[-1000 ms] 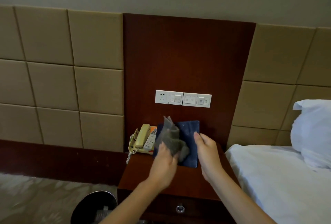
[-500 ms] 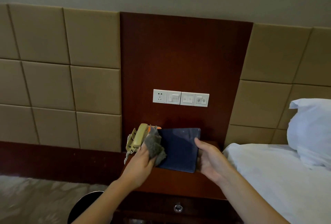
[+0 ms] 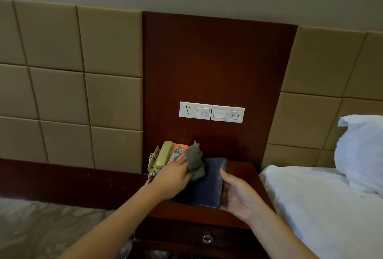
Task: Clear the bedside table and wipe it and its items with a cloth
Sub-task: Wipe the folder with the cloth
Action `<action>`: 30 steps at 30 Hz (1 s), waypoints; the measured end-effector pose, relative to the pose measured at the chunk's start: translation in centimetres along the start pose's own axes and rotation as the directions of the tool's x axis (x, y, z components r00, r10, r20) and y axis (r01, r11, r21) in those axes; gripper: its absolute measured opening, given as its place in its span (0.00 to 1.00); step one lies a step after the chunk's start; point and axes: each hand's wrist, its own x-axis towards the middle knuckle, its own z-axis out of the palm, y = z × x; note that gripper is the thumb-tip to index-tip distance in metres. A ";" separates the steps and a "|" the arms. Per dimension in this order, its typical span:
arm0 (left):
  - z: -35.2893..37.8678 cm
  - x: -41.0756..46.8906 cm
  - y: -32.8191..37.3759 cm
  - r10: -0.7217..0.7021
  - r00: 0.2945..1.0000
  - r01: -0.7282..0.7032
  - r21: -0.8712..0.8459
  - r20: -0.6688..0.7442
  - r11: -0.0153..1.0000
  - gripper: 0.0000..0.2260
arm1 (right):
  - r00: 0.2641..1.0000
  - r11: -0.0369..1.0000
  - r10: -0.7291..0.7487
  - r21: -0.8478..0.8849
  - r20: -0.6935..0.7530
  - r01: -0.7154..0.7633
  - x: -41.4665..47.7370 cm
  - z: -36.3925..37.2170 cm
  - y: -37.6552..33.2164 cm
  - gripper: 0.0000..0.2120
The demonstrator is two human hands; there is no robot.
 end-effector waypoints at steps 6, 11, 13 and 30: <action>0.4 -0.4 4.5 0.202 0.979 -0.204 -0.061 -0.038 0.977 0.22 | 1.000 1.000 -0.006 0.017 0.022 0.006 -0.2 0.5 -0.3 0.11; 0.1 1.0 1.2 0.164 0.982 -0.174 0.110 0.089 0.979 0.22 | 1.000 0.999 -0.027 0.047 -0.016 0.027 -0.4 -0.7 0.5 0.13; -0.2 0.7 -1.0 0.078 0.988 -0.098 0.151 0.135 0.984 0.22 | 0.999 0.998 -0.030 0.060 -0.033 0.032 -0.4 -1.3 0.7 0.14; 1.8 -1.2 -0.9 -0.010 0.998 0.012 0.035 -0.060 0.999 0.21 | 0.986 0.986 -0.123 0.095 -0.116 0.134 -0.7 -1.9 -1.9 0.08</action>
